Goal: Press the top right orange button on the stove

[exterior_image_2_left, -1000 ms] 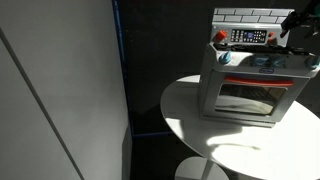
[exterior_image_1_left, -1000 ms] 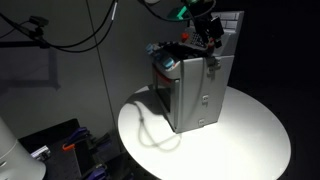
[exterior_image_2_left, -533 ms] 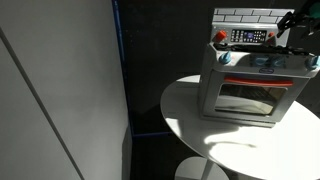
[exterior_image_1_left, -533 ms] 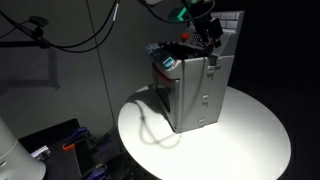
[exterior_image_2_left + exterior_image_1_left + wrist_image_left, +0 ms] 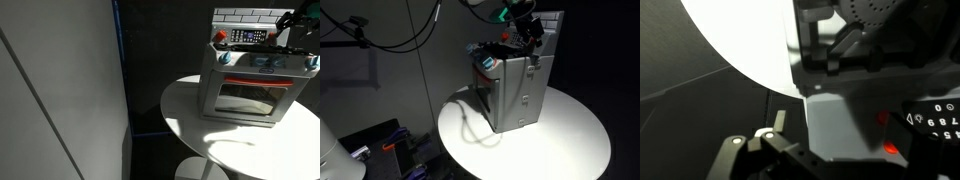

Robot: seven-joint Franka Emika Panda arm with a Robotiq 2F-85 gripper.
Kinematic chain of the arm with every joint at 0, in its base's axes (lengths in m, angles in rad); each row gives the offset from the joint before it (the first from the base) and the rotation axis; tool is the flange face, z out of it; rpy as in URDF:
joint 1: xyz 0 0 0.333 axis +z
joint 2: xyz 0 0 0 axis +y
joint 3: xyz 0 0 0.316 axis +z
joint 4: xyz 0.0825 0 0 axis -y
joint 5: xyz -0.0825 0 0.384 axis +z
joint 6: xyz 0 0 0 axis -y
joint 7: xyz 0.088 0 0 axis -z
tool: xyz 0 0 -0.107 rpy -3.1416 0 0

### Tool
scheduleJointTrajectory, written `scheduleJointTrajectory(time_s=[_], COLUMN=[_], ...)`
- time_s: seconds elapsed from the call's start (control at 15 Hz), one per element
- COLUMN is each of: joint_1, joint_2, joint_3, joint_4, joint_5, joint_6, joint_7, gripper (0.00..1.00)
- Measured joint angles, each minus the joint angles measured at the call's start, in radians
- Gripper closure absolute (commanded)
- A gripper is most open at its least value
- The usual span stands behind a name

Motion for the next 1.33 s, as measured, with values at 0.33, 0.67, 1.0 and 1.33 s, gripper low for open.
scheduleJointTrajectory(time_s=[0.33,0.67,1.0,1.33], joint_1=[0.002,0.003,0.007,0.008], joint_2=[0.012,0.019,0.020,0.024], joint_3=[-0.004,-0.005,-0.005,-0.005], joint_4=[0.013,0.022,0.025,0.032], joint_5=[0.000,0.000,0.000,0.000], joint_6=[0.002,0.003,0.007,0.013], joint_7=[0.001,0.002,0.002,0.002], gripper=[0.00,0.00,0.00,0.00])
